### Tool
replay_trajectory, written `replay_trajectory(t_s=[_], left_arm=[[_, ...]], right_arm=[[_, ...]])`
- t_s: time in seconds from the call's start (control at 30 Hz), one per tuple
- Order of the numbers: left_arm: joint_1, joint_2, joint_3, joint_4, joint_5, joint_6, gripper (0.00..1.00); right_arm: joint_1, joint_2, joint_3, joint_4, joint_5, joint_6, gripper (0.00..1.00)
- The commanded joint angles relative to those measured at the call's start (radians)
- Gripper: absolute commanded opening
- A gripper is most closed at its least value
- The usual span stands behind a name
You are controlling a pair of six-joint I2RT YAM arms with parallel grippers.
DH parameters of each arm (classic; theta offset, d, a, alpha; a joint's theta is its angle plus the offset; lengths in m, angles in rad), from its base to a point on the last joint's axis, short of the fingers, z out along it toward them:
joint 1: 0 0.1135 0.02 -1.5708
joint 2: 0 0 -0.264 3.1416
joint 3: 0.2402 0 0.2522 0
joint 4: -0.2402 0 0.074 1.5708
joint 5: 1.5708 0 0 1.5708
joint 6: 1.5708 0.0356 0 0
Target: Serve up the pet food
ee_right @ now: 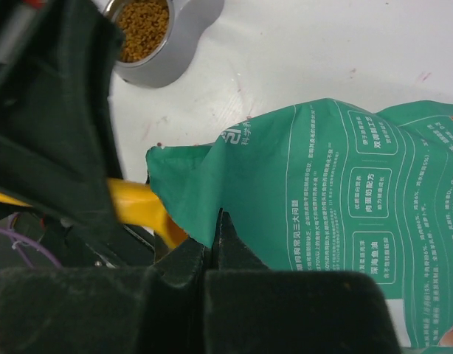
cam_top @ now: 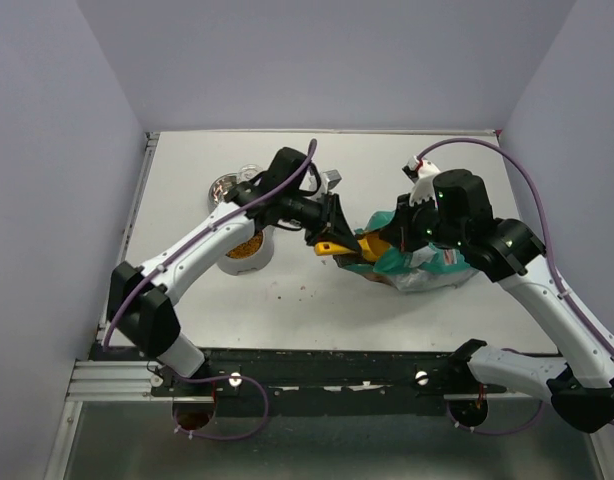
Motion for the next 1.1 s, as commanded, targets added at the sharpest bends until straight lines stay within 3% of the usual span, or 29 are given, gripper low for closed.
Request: replay_trajectory(t_s=[0.0, 0.33, 0.5, 0.57, 0.7, 0.87, 1.0, 1.07], left_arm=[[-0.034, 0.15, 0.184, -0.154, -0.084, 0.037, 0.0], [-0.008, 0.072, 0.141, -0.394, -0.156, 0.171, 0.0], [-0.025, 0.134, 0.14, -0.362, -0.201, 0.139, 0.0], [-0.045, 0.183, 0.169, -0.27, -0.216, 0.073, 0.0], [-0.12, 0.314, 0.181, 0.095, -0.213, -0.146, 0.0], [-0.21, 0.5, 0.344, 0.12, -0.308, -0.105, 0.0], [-0.2, 0.445, 0.159, 0.412, -0.288, -0.126, 0.0], [-0.193, 0.393, 0.025, 0.691, -0.256, -0.175, 0.0]], right_arm=[[0.011, -0.006, 0.099, 0.133, -0.211, 0.038, 0.01], [0.009, -0.053, 0.058, 0.136, -0.171, 0.044, 0.0], [0.009, -0.055, 0.03, 0.159, -0.228, 0.047, 0.0], [0.009, -0.052, 0.028, 0.17, -0.247, 0.053, 0.0], [0.008, -0.052, 0.013, 0.205, -0.279, 0.087, 0.0], [0.009, -0.053, 0.05, 0.191, -0.262, 0.114, 0.0], [0.008, -0.078, 0.076, 0.133, -0.167, 0.113, 0.0], [0.009, -0.101, 0.076, 0.104, -0.118, 0.117, 0.0]])
